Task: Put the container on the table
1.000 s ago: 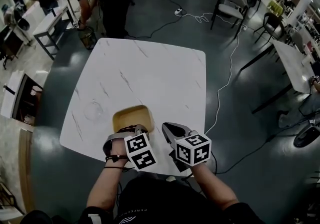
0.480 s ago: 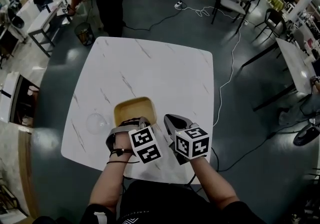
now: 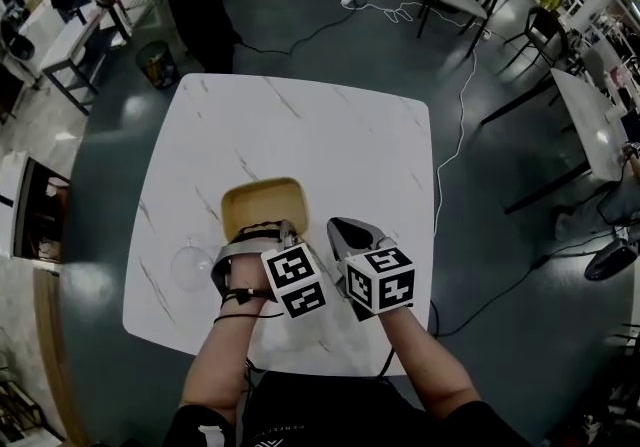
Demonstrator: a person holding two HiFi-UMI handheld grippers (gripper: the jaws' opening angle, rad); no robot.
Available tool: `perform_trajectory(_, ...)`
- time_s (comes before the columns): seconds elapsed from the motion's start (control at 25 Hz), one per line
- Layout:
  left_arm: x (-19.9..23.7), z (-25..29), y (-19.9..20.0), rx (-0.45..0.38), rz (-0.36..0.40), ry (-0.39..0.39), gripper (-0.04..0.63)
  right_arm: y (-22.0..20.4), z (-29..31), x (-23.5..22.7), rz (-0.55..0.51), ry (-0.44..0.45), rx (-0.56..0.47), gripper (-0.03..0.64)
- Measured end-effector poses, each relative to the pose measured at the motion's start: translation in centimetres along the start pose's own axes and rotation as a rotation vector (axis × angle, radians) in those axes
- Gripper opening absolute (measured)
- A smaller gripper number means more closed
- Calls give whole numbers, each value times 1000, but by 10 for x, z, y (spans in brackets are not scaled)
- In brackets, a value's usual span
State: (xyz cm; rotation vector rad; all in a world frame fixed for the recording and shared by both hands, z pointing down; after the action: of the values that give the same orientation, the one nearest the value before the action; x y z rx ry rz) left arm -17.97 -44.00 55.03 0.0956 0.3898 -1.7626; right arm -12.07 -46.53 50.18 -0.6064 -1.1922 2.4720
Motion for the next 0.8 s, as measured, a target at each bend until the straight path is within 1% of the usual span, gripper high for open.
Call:
perform_trajectory(0.24, 23, 16, -7, 27, 40, 9, 17, 10, 26, -7, -19, -24, 7, 2)
perform_trajectory(0.48, 34, 32, -13, 21, 80, -19, 29, 5, 52, -8, -20, -29, 37, 0)
perform_trajectory(0.8, 45, 39, -10, -35, 72, 14, 46, 1, 64, -5, -12, -28, 52, 2)
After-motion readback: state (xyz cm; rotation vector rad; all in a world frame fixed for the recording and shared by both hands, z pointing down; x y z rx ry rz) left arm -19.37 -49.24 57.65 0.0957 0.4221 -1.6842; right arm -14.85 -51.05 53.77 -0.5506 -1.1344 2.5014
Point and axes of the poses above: the fingertips, and each gripper's own axes: z forward along the fingers, x to its left, y out of its top, the point moved 1 cm from there along -z, backward along the fingers, and after that the axes turned 5 degrees about -y, right-handed, at the moved point
